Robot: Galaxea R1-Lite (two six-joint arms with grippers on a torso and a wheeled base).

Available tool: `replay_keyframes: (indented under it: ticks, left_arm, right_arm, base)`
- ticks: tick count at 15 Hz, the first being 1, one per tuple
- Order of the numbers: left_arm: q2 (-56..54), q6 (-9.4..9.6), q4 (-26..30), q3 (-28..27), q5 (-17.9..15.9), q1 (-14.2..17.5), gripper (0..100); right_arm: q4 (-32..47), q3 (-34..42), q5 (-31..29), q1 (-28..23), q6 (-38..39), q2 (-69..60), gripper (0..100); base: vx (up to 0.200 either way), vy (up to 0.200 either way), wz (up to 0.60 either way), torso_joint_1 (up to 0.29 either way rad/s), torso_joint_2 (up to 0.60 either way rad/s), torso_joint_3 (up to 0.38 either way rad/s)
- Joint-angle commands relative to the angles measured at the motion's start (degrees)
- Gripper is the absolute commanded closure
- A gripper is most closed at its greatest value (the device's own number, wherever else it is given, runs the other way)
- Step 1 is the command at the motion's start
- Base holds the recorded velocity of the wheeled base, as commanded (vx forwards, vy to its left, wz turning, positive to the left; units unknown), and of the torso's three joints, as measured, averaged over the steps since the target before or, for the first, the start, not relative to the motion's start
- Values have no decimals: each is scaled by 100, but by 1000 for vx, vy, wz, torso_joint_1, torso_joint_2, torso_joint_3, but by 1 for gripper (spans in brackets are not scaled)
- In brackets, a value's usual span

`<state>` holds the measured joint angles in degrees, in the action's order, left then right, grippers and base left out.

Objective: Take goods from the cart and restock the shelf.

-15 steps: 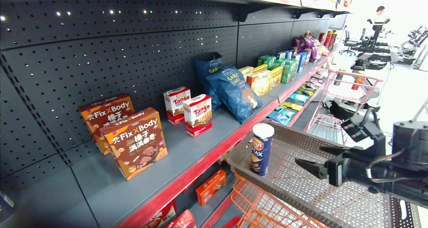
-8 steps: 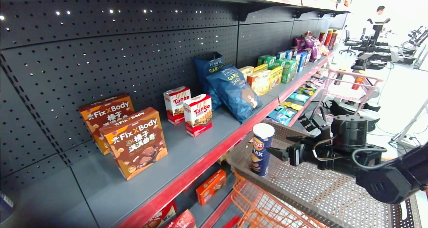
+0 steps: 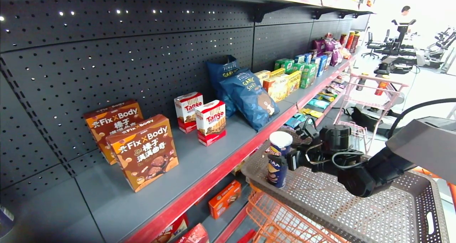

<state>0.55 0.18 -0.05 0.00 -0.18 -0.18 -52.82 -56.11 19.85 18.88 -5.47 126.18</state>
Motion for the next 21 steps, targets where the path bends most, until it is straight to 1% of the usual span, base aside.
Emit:
replay_keyframes:
  ticks: [1, 3, 5, 11, 13, 14, 18, 21]
  left_arm:
    - [7, -1, -4, 0, 1, 1, 0]
    - [7, -1, 5, 0, 1, 1, 0]
    - [7, -1, -4, 0, 1, 1, 0]
    - [7, -1, 5, 0, 1, 1, 0]
    - [7, -1, -4, 0, 1, 1, 0]
    - [7, -1, 5, 0, 1, 1, 0]
    - [7, -1, 5, 0, 1, 1, 0]
    - [7, -1, -4, 0, 1, 1, 0]
  right_arm:
    - [-9, -75, -16, 45, -94, 257, 0]
    - [-211, -128, -33, 10, -402, 548, 0]
    - [-571, -189, -33, 10, -393, 767, 0]
    - [-554, -893, 2, 36, -384, 1242, 0]
    - [-536, -1147, 116, 45, -367, 1391, 0]
    - [-527, -1227, 213, 54, -367, 1426, 100]
    - [-527, -1191, 248, 10, -340, 1312, 100]
    - [-536, -857, 230, -43, -340, 829, 100]
  base:
    - [0, 0, 0, 0, 0, 0]
    - [0, 0, 0, 0, 0, 0]
    - [0, 0, 0, 0, 0, 0]
    - [0, 0, 0, 0, 0, 0]
    - [0, 0, 0, 0, 0, 0]
    - [0, 0, 0, 0, 0, 0]
    - [0, 0, 0, 0, 0, 0]
    - [0, 0, 0, 0, 0, 0]
